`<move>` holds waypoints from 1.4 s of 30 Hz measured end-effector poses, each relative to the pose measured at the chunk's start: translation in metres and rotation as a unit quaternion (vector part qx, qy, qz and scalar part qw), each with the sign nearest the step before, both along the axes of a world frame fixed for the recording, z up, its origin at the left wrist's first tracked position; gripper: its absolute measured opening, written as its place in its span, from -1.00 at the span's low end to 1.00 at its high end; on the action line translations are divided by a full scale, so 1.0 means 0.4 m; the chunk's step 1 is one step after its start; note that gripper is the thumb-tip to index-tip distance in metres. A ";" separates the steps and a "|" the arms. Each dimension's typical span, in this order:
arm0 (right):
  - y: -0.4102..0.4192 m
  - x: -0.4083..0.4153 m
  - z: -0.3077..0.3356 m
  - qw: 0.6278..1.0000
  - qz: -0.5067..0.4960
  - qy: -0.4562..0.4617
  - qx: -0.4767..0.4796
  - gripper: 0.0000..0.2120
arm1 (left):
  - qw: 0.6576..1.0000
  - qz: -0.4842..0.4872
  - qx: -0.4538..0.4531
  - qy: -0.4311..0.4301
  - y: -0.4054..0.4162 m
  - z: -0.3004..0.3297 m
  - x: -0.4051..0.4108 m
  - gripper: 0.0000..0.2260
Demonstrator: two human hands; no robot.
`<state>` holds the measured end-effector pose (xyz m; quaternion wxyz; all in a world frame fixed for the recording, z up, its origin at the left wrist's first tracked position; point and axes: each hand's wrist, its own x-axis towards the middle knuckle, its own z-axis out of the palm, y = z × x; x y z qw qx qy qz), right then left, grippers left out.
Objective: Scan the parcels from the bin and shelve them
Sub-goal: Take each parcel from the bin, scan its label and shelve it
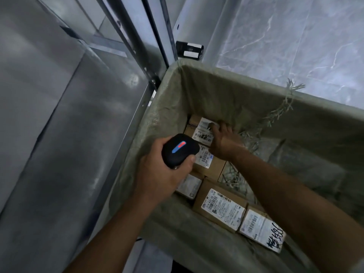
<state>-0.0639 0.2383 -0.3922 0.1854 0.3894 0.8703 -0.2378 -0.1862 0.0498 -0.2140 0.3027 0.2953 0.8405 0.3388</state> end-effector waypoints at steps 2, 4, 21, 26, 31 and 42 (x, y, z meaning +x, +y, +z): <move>0.000 0.001 -0.002 1.000 0.003 0.008 0.007 -0.17 | 1.000 0.006 -0.002 -0.003 0.000 -0.001 0.001 -0.46; 0.002 0.003 0.006 1.000 0.007 0.019 0.009 -0.18 | 1.000 0.013 -0.003 -0.003 0.000 0.002 0.002 -0.46; -0.098 0.170 0.367 0.991 0.029 0.096 0.093 -0.13 | 0.999 -0.008 0.044 0.016 -0.086 0.198 0.065 -0.51; -0.181 0.212 0.524 0.982 0.013 0.137 0.131 -0.10 | 0.997 -0.008 0.074 0.017 -0.179 0.253 0.105 -0.50; -0.277 0.236 0.659 0.970 0.016 0.157 0.184 -0.08 | 0.994 -0.004 0.109 0.013 -0.293 0.313 0.135 -0.52; -0.480 0.229 0.817 0.951 0.036 0.196 0.237 -0.08 | 0.981 0.036 0.187 0.040 -0.490 0.413 0.183 -0.58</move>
